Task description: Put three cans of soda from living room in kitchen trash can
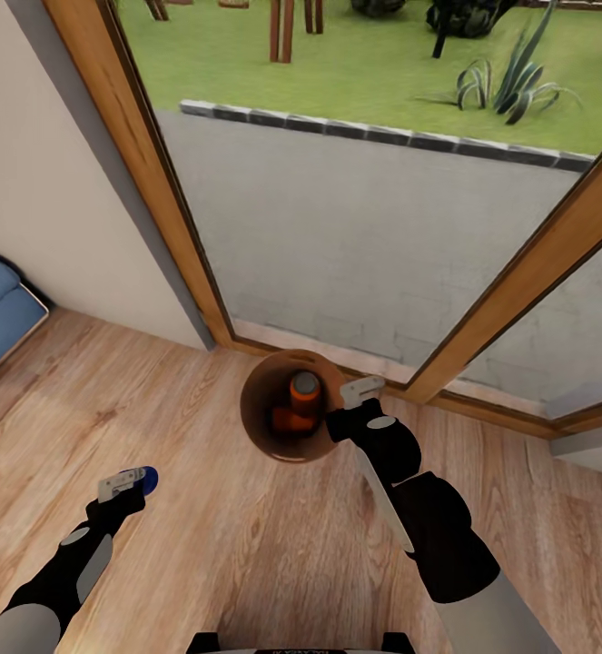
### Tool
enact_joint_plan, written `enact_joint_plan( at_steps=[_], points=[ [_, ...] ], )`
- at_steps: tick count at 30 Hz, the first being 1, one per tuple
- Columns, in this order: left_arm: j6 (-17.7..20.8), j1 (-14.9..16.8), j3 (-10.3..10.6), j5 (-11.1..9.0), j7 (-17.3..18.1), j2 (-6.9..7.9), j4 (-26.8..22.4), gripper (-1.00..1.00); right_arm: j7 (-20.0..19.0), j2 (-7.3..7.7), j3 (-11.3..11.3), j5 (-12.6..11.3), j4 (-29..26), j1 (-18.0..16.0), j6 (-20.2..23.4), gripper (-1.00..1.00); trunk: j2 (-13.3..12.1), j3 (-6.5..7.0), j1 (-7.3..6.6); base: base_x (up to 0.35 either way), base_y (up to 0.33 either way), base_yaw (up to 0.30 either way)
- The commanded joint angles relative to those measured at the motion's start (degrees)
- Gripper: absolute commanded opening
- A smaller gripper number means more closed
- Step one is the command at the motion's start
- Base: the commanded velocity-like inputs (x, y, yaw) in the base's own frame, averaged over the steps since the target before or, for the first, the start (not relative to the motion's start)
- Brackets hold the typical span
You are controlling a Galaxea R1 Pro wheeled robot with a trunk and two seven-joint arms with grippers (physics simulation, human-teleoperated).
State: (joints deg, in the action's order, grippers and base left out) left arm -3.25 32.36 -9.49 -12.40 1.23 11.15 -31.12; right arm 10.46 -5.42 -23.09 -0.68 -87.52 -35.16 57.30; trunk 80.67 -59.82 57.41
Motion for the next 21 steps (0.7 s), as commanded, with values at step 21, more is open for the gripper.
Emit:
enact_joint_plan(
  at_steps=[21],
  points=[
    [8.7,0.0,-0.7,-0.2,17.9,0.22,-11.4,-1.00,0.1,0.14,0.2,-0.3,5.4,0.1,-0.2,-1.00,0.0,0.02,0.00,0.000,0.000,0.000]
  ],
)
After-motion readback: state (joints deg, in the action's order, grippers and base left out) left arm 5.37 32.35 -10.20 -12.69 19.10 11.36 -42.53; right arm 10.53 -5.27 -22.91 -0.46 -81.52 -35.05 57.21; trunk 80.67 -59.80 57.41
